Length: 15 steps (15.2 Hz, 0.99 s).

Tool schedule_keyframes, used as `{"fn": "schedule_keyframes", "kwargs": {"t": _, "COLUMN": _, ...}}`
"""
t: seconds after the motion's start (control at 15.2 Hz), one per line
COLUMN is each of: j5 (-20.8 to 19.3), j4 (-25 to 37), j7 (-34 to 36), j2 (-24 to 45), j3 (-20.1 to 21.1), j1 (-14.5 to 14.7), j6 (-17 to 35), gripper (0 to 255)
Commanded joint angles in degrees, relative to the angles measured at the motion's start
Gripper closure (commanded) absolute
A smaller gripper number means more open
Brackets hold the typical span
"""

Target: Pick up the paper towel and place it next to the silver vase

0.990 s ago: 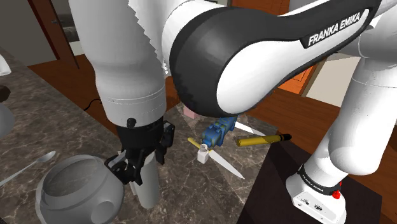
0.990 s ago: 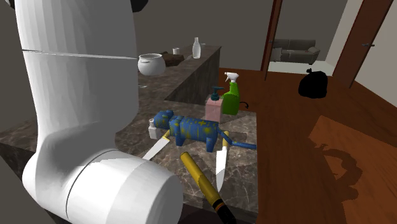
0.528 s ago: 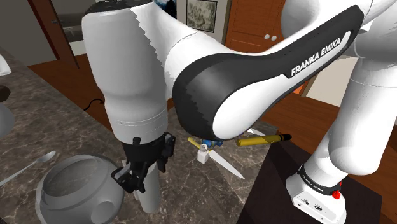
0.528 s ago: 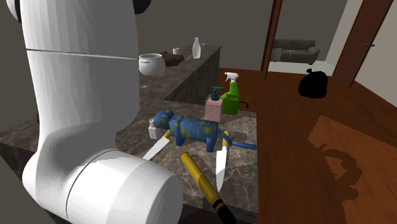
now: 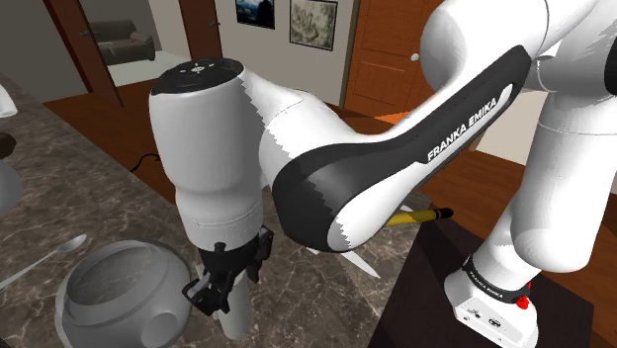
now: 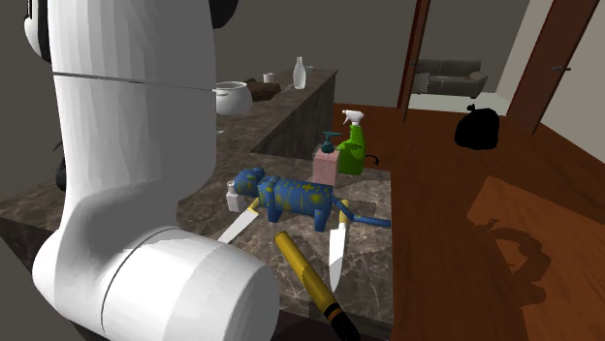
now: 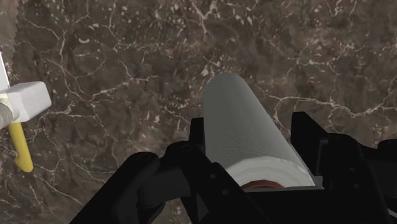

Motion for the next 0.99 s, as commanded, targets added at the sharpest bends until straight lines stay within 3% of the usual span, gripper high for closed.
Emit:
{"fn": "schedule_keyframes", "kwargs": {"t": 0.0, "j5": -0.97, "j4": -1.32, "j7": 0.63, "j2": 0.86, "j3": -0.49, "j1": 0.35, "j6": 1.82, "gripper": 255}}
{"fn": "schedule_keyframes", "kwargs": {"t": 0.53, "j5": -0.97, "j4": -1.32, "j7": 0.63, "j2": 0.86, "j3": -0.49, "j1": 0.35, "j6": 1.82, "gripper": 255}}
{"fn": "schedule_keyframes", "kwargs": {"t": 0.59, "j5": -0.97, "j4": -1.32, "j7": 0.63, "j2": 0.87, "j3": -0.49, "j1": 0.36, "j6": 1.82, "gripper": 0}}
{"fn": "schedule_keyframes", "kwargs": {"t": 0.92, "j5": -0.97, "j4": -1.32, "j7": 0.63, "j2": 0.86, "j3": -0.49, "j1": 0.36, "j6": 1.82, "gripper": 0}}
